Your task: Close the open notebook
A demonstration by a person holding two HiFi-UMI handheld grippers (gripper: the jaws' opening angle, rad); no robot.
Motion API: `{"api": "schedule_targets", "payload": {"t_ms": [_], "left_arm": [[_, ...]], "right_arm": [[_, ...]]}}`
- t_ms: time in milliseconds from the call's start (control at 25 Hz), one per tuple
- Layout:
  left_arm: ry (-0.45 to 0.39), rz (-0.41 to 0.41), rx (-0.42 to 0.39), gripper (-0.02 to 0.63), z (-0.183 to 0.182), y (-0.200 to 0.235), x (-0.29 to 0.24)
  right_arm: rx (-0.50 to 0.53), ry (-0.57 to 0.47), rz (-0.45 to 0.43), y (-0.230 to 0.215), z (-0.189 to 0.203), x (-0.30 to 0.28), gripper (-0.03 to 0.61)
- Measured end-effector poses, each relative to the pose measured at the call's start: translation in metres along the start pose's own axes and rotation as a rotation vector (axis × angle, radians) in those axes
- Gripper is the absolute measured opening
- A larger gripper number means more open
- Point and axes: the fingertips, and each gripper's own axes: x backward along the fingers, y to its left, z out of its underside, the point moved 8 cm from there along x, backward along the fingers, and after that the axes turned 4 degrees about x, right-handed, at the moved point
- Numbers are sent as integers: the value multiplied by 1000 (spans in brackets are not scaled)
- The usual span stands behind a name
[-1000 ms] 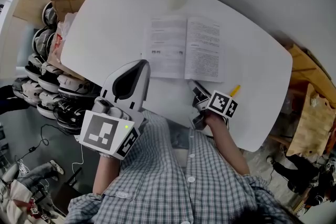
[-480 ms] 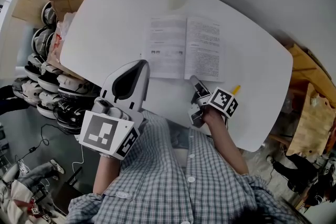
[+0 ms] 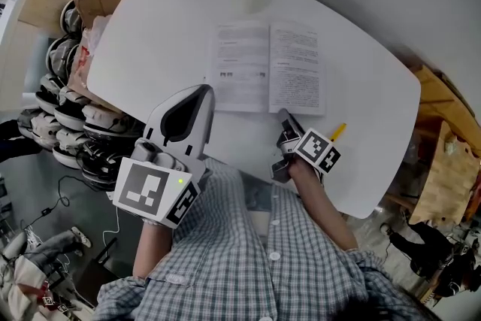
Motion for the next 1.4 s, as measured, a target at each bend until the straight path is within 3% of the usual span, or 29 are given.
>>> {"api": "schedule_targets", "payload": {"t_ms": [440,760,920,1160,1400], "left_arm": [[-12,-7,2,5,-1,2,4],[-21,-21,3,5,-2,2,9],[-23,-24,3,5,-2,1,9],[-23,-27,6,5,-1,2,9],[-21,-28,8,6,-1,0,8]], "right_arm": [[367,-17,45,24,3,4,32],[844,1,102,49,7,4,31],[1030,25,121,57,11,3,31],[1202,49,122,66,17,-1,31],[1259,67,96,72,20,-3,31]]}}
